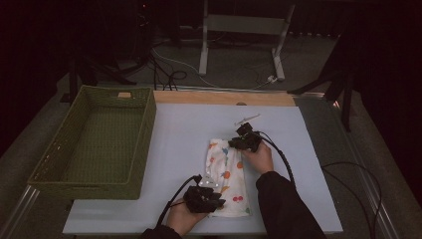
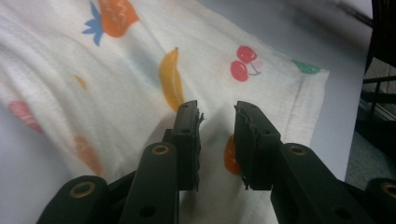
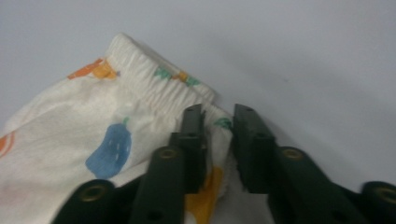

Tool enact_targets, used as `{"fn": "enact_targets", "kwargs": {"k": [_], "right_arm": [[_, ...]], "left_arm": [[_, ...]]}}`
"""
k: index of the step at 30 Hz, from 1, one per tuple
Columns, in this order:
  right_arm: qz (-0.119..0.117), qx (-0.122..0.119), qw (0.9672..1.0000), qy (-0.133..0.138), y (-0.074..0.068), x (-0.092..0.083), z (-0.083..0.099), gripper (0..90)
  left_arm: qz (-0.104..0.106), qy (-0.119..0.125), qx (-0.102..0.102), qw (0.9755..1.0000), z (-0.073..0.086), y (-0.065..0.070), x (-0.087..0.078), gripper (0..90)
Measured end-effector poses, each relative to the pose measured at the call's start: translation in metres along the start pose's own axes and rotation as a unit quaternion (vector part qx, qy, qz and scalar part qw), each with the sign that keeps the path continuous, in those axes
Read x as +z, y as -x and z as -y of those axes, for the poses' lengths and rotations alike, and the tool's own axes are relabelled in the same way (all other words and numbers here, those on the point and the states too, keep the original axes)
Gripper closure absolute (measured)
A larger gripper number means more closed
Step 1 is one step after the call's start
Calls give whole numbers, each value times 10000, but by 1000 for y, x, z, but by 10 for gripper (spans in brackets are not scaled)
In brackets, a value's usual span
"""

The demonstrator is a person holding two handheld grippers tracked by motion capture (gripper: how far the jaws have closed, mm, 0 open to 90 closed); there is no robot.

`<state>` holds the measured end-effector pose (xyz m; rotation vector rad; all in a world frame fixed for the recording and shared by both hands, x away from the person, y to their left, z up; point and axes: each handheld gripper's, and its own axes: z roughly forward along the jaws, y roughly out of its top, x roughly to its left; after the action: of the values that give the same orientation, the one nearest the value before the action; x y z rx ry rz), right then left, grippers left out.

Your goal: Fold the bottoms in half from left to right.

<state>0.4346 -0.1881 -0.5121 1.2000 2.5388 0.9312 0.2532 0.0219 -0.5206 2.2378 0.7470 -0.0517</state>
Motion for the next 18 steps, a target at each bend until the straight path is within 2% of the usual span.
{"fn": "enact_targets", "kwargs": {"k": [1, 2, 5, 6, 7, 11, 16, 18], "right_arm": [[0, 0, 10000, 0, 0, 0, 0, 696], [-23, 5, 10000, 78, 1, -4, 0, 645], [-103, 23, 9997, 204, 5, -16, -1, 580], [-103, 23, 9997, 204, 5, -16, -1, 580], [-150, 47, 9995, 261, 6, -22, 0, 566], [-241, 127, 9991, 320, 7, -32, 6, 556], [-277, 143, 9990, 323, 7, -36, 16, 547], [-302, 149, 9990, 297, 7, -36, 19, 543]], "left_arm": [[0, 0, 0, 10000, 0, 0, 0, 699], [-16, 19, -27, 10000, -1, -1, -1, 699], [-98, 88, -87, 9999, -4, -6, -8, 675], [-98, 88, -87, 9999, -4, -6, -8, 672], [-141, 141, -183, 9996, -6, -10, -11, 664], [-223, 172, -246, 9993, -11, -18, -16, 653], [-414, 234, -348, 9983, -19, -32, -22, 639], [-435, 254, -362, 9981, -19, -34, -22, 638]]}}
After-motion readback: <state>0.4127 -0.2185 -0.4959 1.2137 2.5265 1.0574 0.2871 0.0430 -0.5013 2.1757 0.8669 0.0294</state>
